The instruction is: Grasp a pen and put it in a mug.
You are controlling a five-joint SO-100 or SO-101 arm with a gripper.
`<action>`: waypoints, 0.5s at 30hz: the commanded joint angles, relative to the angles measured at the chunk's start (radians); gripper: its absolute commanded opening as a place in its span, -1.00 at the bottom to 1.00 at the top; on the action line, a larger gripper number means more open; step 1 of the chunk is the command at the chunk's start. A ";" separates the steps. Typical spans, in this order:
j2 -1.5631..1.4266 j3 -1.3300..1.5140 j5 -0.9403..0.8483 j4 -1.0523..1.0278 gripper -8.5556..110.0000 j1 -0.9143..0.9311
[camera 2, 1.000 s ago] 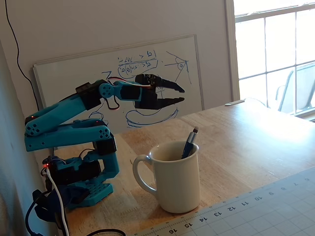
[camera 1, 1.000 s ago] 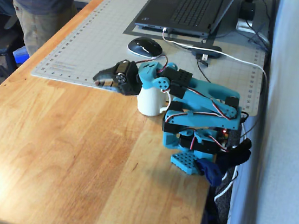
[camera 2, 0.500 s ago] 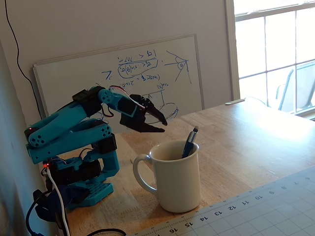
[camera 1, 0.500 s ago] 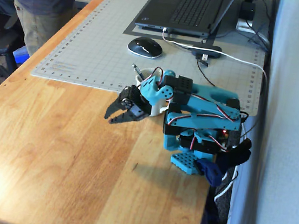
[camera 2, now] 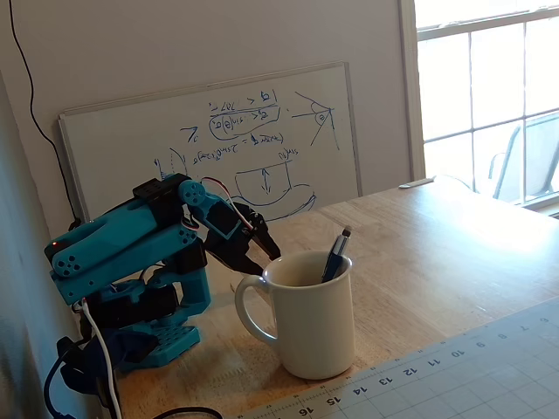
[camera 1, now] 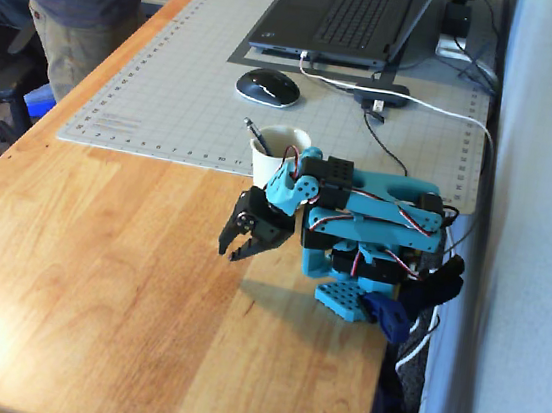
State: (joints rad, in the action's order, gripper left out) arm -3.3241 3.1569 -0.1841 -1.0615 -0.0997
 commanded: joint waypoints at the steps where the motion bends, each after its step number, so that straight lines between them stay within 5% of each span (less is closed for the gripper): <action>1: -0.028 -0.017 0.017 -0.005 -0.77 -0.008; 15: -0.028 -0.018 0.018 -0.103 -0.77 -0.009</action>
State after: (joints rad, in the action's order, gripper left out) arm -3.3241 3.1569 -0.1749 -1.1612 -0.0997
